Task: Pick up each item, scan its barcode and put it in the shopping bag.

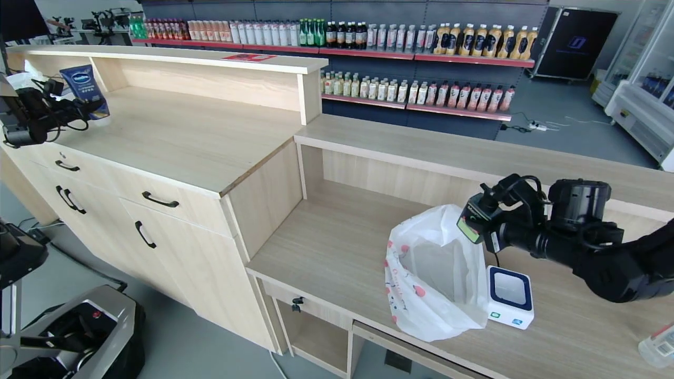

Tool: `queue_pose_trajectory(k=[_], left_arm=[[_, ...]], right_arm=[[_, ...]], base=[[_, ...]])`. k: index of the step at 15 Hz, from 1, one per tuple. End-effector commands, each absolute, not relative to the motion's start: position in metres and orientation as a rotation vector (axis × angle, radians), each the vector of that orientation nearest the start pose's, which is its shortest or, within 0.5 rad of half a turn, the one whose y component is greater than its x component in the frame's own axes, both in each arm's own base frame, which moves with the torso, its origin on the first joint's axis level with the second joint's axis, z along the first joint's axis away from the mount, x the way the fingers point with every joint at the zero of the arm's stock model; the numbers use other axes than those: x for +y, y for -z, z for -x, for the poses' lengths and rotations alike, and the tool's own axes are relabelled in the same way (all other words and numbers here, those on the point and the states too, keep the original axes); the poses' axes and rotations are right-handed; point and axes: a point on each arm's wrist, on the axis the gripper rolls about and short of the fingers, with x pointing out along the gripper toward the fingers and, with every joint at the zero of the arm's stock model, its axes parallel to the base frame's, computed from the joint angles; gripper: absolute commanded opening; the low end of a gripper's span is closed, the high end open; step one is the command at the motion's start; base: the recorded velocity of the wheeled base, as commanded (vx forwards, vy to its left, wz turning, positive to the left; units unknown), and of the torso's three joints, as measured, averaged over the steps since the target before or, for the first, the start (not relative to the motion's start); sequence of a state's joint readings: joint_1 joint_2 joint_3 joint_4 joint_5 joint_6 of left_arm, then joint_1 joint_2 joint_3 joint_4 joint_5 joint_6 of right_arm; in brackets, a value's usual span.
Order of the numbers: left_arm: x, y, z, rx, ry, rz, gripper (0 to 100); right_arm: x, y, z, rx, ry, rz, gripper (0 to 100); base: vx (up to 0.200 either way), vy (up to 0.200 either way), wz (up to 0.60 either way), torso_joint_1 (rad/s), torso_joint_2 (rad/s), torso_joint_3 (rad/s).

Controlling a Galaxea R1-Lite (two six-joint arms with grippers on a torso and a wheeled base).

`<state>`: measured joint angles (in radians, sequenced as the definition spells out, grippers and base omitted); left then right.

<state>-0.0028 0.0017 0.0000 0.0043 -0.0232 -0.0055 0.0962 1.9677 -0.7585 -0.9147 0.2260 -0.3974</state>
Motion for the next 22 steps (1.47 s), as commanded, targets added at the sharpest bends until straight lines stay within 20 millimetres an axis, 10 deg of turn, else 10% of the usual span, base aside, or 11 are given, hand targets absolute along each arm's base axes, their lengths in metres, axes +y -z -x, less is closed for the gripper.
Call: queue_pose_trajectory(k=[1, 22], left_arm=[[0.000, -0.075, 0.023, 0.006, 0.026, 0.006, 100], [0.000, -0.075, 0.023, 0.006, 0.028, 0.006, 100]], right_arm=[[0.037, -0.073, -0.359, 0.330, -0.381, 0.344, 0], [0.061, 0.005, -0.428, 0.364, -0.478, 0.297, 0]], base=[[0.000, 0.000, 0.00, 0.000, 0.00, 0.000], [0.000, 0.000, 0.00, 0.000, 0.00, 0.000]])
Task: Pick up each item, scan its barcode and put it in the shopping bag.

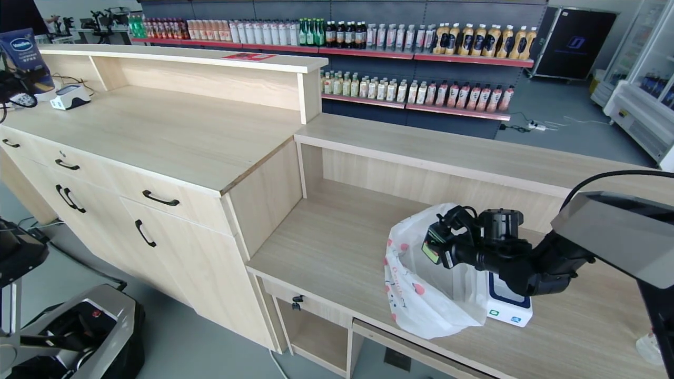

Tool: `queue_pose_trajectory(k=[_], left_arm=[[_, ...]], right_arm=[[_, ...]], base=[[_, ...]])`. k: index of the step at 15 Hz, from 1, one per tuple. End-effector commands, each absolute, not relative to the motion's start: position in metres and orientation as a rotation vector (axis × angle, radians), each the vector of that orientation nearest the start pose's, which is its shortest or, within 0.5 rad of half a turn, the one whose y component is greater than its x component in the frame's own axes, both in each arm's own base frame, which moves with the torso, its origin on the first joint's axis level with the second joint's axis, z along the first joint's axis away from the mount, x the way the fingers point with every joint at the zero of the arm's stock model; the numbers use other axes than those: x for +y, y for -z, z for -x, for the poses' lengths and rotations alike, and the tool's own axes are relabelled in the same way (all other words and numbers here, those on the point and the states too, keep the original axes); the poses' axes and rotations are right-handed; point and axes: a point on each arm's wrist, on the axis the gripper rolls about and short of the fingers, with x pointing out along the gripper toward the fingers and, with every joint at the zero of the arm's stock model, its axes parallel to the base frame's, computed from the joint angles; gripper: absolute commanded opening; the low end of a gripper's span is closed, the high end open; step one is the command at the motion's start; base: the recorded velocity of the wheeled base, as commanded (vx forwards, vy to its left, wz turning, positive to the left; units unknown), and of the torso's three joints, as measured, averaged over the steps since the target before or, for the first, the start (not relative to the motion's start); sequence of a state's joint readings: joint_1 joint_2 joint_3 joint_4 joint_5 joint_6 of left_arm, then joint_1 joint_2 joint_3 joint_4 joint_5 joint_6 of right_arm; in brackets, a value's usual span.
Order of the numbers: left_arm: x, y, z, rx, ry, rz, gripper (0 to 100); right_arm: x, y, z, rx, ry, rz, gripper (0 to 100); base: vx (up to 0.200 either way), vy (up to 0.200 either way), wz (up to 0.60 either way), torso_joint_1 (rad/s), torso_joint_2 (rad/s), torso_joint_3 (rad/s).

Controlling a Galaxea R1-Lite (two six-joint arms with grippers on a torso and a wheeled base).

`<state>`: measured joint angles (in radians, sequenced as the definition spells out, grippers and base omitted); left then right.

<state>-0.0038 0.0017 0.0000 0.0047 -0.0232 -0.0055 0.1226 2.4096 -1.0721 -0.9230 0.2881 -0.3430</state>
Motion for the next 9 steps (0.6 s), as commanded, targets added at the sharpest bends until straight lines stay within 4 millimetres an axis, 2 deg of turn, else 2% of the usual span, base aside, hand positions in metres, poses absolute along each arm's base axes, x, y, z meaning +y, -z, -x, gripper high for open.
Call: queue_pose_trajectory(k=[1, 6, 9], left_arm=[[0.000, -0.075, 0.023, 0.006, 0.026, 0.006, 100], [0.000, -0.075, 0.023, 0.006, 0.026, 0.006, 100], [0.000, -0.075, 0.023, 0.006, 0.026, 0.006, 100]], right_arm=[[0.061, 0.007, -0.428, 0.366, -0.479, 0.297, 0], [0.063, 0.011, -0.444, 0.307, -0.472, 0.303, 0], [0.061, 0.021, -0.444, 0.324, -0.474, 0.315, 0]], base=[[0.000, 0.000, 0.00, 0.000, 0.00, 0.000], [0.000, 0.000, 0.00, 0.000, 0.00, 0.000], [0.000, 0.000, 0.00, 0.000, 0.00, 0.000]])
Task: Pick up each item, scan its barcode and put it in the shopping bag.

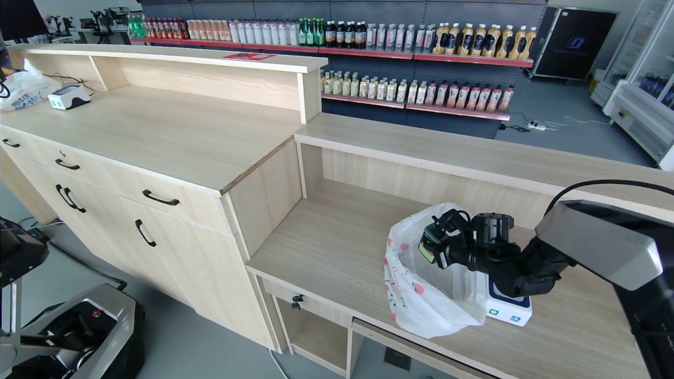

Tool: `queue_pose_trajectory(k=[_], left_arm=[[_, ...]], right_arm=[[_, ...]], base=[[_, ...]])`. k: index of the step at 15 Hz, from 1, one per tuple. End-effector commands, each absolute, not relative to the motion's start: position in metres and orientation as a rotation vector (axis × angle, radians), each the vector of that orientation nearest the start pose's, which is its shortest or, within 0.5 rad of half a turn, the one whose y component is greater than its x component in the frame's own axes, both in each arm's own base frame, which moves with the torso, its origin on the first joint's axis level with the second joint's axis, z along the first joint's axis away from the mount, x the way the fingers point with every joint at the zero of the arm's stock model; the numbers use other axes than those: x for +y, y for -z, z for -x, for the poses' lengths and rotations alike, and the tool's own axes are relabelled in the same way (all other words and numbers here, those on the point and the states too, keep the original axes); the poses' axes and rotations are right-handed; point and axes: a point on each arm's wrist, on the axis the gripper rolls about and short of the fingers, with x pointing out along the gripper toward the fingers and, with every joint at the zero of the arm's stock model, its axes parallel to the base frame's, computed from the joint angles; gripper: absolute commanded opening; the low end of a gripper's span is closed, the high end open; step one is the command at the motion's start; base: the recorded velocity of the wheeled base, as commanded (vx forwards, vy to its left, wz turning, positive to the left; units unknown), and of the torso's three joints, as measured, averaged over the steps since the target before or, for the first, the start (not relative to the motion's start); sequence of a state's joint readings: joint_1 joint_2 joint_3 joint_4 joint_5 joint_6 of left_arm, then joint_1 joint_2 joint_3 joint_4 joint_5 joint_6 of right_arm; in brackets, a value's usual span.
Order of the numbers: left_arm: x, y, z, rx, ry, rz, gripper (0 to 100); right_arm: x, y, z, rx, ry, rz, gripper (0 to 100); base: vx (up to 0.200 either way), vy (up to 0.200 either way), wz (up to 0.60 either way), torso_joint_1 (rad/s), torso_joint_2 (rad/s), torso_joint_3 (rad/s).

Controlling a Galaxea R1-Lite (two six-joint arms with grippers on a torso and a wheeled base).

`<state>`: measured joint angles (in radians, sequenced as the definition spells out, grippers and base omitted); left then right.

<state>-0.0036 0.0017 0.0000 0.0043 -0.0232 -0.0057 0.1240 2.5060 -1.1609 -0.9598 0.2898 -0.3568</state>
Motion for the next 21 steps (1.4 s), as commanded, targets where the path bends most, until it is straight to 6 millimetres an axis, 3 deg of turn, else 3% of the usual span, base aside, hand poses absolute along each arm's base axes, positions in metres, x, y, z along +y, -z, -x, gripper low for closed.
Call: queue_pose_trajectory(k=[1, 9, 19, 20, 21], left_arm=[[0.000, -0.075, 0.023, 0.006, 0.028, 0.006, 100], [0.000, -0.075, 0.023, 0.006, 0.026, 0.006, 100], [0.000, -0.075, 0.023, 0.006, 0.028, 0.006, 100], [0.000, -0.075, 0.023, 0.006, 0.026, 0.006, 100], [0.000, -0.075, 0.023, 0.006, 0.026, 0.006, 100]], right_arm=[[0.061, 0.023, -0.444, 0.327, -0.475, 0.315, 0], [0.060, 0.038, -0.444, 0.347, -0.475, 0.312, 0], [0.062, 0.041, -0.447, 0.346, -0.479, 0.312, 0], [0.062, 0.041, -0.447, 0.346, -0.478, 0.309, 100], [0.062, 0.041, -0.447, 0.347, -0.478, 0.307, 100]], base=[[0.000, 0.000, 0.00, 0.000, 0.00, 0.000], [0.000, 0.000, 0.00, 0.000, 0.00, 0.000], [0.000, 0.000, 0.00, 0.000, 0.00, 0.000], [0.000, 0.000, 0.00, 0.000, 0.00, 0.000], [0.000, 0.000, 0.00, 0.000, 0.00, 0.000]])
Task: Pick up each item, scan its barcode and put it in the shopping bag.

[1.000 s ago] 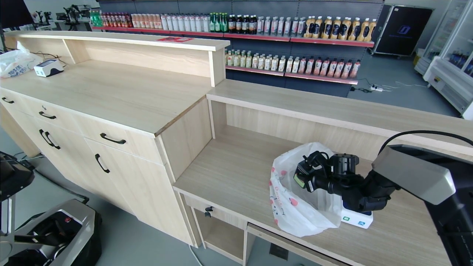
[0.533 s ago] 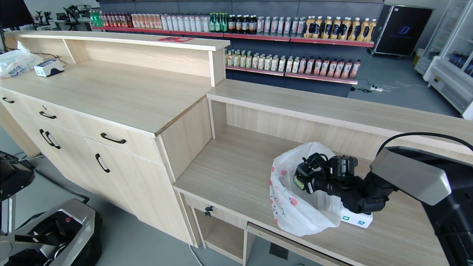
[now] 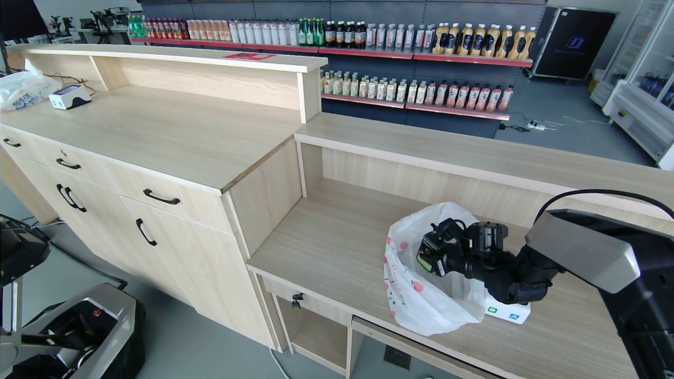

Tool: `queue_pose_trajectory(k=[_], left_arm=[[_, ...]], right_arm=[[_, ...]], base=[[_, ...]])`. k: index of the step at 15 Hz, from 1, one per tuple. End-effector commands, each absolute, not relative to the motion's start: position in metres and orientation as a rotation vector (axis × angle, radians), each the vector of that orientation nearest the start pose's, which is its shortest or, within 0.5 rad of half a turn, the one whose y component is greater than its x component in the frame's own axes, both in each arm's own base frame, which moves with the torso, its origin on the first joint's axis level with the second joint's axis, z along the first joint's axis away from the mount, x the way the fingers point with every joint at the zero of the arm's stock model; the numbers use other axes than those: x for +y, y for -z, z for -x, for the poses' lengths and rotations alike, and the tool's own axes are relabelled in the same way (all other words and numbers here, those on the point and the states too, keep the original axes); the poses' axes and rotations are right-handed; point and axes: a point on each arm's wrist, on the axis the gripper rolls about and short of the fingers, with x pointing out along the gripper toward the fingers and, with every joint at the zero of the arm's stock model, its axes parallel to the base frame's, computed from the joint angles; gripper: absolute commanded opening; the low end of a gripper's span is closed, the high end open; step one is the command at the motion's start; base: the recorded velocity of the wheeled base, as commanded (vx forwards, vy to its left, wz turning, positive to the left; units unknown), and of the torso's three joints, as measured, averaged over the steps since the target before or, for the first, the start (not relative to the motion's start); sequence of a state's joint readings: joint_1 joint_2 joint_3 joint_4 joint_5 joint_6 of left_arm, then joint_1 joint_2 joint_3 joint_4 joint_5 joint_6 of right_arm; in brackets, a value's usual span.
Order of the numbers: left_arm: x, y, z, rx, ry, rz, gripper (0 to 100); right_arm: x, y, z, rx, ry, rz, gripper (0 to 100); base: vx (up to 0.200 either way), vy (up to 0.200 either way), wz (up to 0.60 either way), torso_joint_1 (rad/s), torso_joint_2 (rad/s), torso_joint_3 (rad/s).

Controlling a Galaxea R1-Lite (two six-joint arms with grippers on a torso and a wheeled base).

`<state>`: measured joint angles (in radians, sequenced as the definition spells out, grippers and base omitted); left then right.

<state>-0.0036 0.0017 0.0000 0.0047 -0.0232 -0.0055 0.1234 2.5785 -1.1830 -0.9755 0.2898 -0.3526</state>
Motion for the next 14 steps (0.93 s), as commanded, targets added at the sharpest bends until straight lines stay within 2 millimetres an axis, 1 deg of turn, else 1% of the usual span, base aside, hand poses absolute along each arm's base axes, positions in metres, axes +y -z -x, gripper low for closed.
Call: queue_pose_trajectory(k=[1, 4, 6, 7, 8, 9, 10, 11, 12, 14], left_arm=[[0.000, -0.075, 0.023, 0.006, 0.028, 0.006, 100], [0.000, -0.075, 0.023, 0.006, 0.026, 0.006, 100], [0.000, -0.075, 0.023, 0.006, 0.028, 0.006, 100], [0.000, -0.075, 0.023, 0.005, 0.026, 0.006, 100], [0.000, -0.075, 0.023, 0.006, 0.026, 0.006, 100], [0.000, -0.075, 0.023, 0.005, 0.028, 0.006, 100], [0.000, -0.075, 0.023, 0.006, 0.026, 0.006, 100], [0.000, -0.075, 0.023, 0.006, 0.026, 0.006, 100], [0.000, -0.075, 0.023, 0.006, 0.026, 0.006, 100], [0.000, -0.075, 0.023, 0.006, 0.026, 0.006, 100]], right_arm=[[0.062, 0.040, -0.447, 0.345, -0.478, 0.308, 100], [0.062, 0.037, -0.446, 0.343, -0.476, 0.297, 100], [0.071, 0.004, -0.445, 0.277, -0.486, 0.302, 100], [0.070, -0.018, -0.440, 0.264, -0.485, 0.299, 100], [0.068, -0.044, -0.423, 0.263, -0.484, 0.296, 100], [0.064, -0.071, -0.403, 0.239, -0.479, 0.304, 100], [0.059, -0.098, -0.382, 0.207, -0.464, 0.309, 100], [0.048, -0.122, -0.355, 0.174, -0.437, 0.312, 100], [0.037, -0.137, -0.331, 0.158, -0.412, 0.327, 100], [0.015, -0.153, -0.268, 0.155, -0.354, 0.362, 100]], base=[[0.000, 0.000, 0.00, 0.000, 0.00, 0.000], [0.000, 0.000, 0.00, 0.000, 0.00, 0.000], [0.000, 0.000, 0.00, 0.000, 0.00, 0.000], [0.000, 0.000, 0.00, 0.000, 0.00, 0.000], [0.000, 0.000, 0.00, 0.000, 0.00, 0.000], [0.000, 0.000, 0.00, 0.000, 0.00, 0.000], [0.000, 0.000, 0.00, 0.000, 0.00, 0.000], [0.000, 0.000, 0.00, 0.000, 0.00, 0.000], [0.000, 0.000, 0.00, 0.000, 0.00, 0.000], [0.000, 0.000, 0.00, 0.000, 0.00, 0.000]])
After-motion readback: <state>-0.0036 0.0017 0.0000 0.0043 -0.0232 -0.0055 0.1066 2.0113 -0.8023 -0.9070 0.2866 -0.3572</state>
